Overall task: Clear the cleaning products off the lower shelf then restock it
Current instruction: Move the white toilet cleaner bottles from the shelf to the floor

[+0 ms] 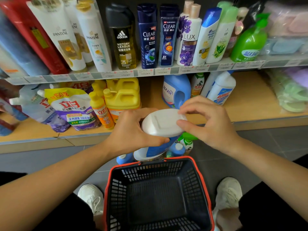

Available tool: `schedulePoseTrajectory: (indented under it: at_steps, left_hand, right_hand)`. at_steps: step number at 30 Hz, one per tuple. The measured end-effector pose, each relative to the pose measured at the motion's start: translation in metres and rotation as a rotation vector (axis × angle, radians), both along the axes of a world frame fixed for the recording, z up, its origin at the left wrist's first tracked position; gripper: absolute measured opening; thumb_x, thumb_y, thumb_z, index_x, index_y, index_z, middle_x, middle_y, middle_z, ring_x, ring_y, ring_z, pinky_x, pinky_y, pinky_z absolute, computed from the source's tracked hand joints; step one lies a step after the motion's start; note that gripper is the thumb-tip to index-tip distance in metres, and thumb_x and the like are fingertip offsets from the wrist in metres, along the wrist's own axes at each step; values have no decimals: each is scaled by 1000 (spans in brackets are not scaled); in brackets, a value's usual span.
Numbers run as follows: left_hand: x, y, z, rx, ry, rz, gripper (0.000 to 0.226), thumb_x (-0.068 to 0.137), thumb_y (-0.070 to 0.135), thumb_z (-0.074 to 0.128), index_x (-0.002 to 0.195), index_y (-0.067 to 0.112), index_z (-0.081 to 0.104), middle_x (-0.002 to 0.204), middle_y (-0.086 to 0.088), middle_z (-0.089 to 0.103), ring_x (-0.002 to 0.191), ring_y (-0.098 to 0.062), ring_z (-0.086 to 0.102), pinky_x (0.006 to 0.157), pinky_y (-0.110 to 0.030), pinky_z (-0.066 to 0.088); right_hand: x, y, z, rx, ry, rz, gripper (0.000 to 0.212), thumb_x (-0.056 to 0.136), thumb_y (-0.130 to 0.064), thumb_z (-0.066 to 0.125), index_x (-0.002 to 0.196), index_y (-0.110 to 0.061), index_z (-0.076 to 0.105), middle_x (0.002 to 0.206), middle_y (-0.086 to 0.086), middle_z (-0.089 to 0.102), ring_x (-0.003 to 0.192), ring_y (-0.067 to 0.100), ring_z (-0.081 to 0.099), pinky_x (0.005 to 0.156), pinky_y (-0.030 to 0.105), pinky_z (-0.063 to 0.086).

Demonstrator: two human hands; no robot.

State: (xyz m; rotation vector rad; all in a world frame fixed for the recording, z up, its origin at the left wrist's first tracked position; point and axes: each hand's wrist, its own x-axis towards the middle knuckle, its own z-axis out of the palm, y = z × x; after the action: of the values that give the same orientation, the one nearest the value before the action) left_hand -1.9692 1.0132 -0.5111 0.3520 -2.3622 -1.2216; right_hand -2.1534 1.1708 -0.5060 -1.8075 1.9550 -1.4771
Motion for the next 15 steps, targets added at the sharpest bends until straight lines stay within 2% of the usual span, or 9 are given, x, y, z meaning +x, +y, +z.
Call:
schedulePoseTrajectory:
  at_steps: [2,3,7,11,15]
  left_hand:
    - [-1,5,2,-64,3,48,62,65,32,92,122,23,72,107,12,75,98,-10,71,78,-40,58]
    - [-2,7,3,-95,0,72,62,66,36,92,123,25,72,105,13,75,95,-9,71,75,-38,58]
    - [-6,14,5,-192,-9,128,61,66,45,88,122,25,72,96,10,76,85,-9,70,67,-37,55]
    - [-12,16,4,-216,-44,107,62,68,45,89,122,20,71,97,2,77,86,-18,72,71,-43,55]
    - [-16,17,3,-210,-44,104,65,65,49,88,121,18,72,96,-1,77,85,-21,72,71,-45,55]
  right_hand:
    - [8,-3,0,205,-290,10,39,79,-29,79,113,-15,67,112,-6,63,106,15,65,83,42,59]
    - [13,-5,-1,256,-367,15,46,78,-33,80,119,-20,64,115,-9,62,108,15,64,84,43,59]
    - [23,-14,0,308,-352,-72,59,71,-48,79,123,-26,60,114,-12,62,106,7,60,86,37,56]
    - [29,-24,3,363,-395,-110,55,66,-53,77,111,-26,64,108,-9,65,101,6,61,85,37,54]
    - [29,-33,0,304,-417,-206,44,62,-56,80,88,-23,68,88,-4,69,86,11,65,75,42,55]
